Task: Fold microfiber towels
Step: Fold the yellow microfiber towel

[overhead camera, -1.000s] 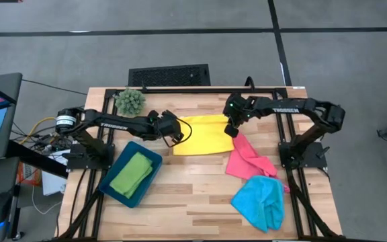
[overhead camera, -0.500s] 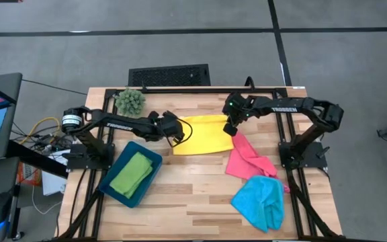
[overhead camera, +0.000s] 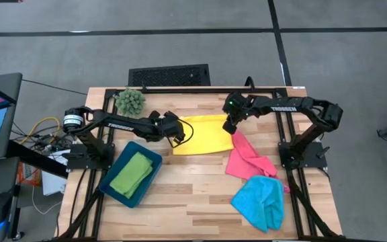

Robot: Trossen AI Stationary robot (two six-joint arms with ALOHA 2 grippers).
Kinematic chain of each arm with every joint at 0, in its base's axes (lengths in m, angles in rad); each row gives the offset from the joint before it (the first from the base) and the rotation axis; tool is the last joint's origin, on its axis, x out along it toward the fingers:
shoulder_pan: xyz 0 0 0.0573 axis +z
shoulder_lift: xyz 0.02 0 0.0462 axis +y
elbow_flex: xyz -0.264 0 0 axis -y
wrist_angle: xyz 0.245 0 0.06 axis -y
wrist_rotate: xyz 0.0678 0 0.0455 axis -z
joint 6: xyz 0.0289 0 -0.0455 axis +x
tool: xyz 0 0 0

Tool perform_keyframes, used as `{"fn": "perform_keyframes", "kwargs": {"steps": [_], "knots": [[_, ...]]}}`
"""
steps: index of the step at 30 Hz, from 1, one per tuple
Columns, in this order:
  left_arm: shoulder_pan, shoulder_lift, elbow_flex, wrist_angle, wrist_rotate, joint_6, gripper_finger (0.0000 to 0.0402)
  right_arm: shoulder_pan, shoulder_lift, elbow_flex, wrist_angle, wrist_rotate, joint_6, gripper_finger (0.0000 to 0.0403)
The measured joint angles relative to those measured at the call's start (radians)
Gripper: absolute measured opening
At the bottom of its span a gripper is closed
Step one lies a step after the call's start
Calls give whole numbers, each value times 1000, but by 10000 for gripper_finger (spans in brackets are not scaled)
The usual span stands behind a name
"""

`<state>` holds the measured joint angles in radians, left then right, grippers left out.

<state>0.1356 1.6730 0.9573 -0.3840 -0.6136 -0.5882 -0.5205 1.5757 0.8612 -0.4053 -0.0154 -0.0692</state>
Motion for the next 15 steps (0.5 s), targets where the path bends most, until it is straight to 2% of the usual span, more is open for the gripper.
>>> {"fn": "perform_keyframes", "kwargs": {"steps": [4,9,15], "knots": [[2,0,0,4,7,9,49,-12,0,0,7,-1,18,123],[15,0,0,6,36,20,118,-28,-9,0,9,-22,43,164],[17,-48,37,11,31,106,177,-25,-123,1,9,-55,37,185]]}}
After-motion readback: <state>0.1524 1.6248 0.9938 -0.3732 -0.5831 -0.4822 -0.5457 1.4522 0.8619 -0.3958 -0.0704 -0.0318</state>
